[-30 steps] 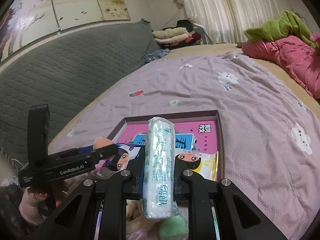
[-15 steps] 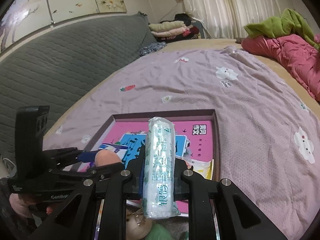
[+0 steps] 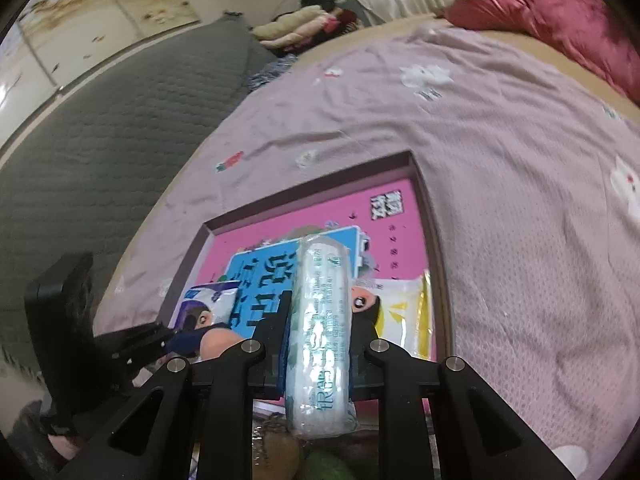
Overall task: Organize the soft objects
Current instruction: 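Carry the tissue pack and heart plush over the pink box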
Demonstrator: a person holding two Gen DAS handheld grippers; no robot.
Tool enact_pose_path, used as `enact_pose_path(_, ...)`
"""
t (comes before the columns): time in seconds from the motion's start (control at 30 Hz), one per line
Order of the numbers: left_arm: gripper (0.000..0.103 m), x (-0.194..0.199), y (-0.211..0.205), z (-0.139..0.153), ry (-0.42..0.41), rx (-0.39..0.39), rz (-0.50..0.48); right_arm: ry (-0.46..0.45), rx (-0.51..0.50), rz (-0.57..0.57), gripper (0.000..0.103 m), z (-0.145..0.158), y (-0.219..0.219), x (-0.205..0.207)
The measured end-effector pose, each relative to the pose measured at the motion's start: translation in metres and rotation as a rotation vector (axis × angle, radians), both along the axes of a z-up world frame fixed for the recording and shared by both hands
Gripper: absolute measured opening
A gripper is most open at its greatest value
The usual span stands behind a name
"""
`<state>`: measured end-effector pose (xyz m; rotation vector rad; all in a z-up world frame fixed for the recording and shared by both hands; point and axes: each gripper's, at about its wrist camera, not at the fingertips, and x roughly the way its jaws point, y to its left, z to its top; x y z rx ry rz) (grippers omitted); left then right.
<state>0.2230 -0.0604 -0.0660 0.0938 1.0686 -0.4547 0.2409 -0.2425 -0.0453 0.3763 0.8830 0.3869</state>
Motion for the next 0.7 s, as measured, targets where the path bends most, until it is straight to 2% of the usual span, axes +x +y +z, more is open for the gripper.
enact_pose_path(0.4, 0.052, -0.003, -0.003, -0.004, 0.004, 0.026, -0.007, 0.05, -0.075, -0.066, 0.028, -0.011, -0.008, 0.004)
enact_pose_path(0.5, 0.052, -0.002, -0.003, -0.003, 0.003, 0.029, -0.009, 0.033, -0.165, -0.077, 0.033, -0.006, -0.008, 0.003)
enact_pose_path(0.57, 0.052, -0.002, -0.002, -0.004, 0.005, 0.029, -0.01, -0.003, -0.268, -0.072, 0.039, 0.001, -0.004, 0.0)
enact_pose_path(0.7, 0.052, -0.002, -0.002, -0.003, 0.006, 0.029, -0.011, -0.038, -0.344, -0.047, 0.049, 0.007, 0.001, -0.002)
